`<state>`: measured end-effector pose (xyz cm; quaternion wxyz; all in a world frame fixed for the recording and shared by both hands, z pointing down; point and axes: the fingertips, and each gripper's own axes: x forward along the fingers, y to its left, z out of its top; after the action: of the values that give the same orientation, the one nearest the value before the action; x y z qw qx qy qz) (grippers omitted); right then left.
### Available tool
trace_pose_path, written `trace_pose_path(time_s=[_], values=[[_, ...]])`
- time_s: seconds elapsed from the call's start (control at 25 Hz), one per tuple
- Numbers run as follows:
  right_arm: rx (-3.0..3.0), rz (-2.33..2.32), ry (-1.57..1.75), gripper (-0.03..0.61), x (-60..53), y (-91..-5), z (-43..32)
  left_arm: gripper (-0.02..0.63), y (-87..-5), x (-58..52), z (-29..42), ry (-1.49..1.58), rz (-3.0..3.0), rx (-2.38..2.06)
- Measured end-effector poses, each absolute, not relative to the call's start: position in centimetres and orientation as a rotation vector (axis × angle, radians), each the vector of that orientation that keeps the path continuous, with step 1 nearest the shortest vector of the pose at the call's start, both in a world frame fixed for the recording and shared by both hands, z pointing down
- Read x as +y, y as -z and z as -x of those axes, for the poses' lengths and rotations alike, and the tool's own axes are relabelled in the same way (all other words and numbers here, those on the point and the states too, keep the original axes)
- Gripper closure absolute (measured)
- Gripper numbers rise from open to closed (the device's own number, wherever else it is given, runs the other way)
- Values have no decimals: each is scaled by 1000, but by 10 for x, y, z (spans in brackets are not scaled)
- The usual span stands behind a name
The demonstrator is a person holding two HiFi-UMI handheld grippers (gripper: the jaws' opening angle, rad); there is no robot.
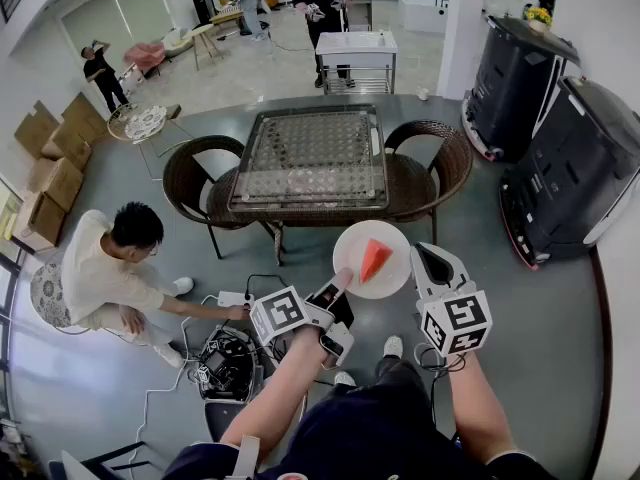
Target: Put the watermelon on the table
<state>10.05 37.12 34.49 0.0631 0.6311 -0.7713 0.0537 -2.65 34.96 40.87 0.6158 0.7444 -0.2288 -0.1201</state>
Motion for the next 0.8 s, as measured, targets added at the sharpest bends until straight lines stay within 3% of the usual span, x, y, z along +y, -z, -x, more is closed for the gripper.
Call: trace_pose_path(time_s=[0.8], values=[[-2391, -1825, -129, 575, 329, -343, -118, 598, -408, 314, 6, 318, -1695, -562]])
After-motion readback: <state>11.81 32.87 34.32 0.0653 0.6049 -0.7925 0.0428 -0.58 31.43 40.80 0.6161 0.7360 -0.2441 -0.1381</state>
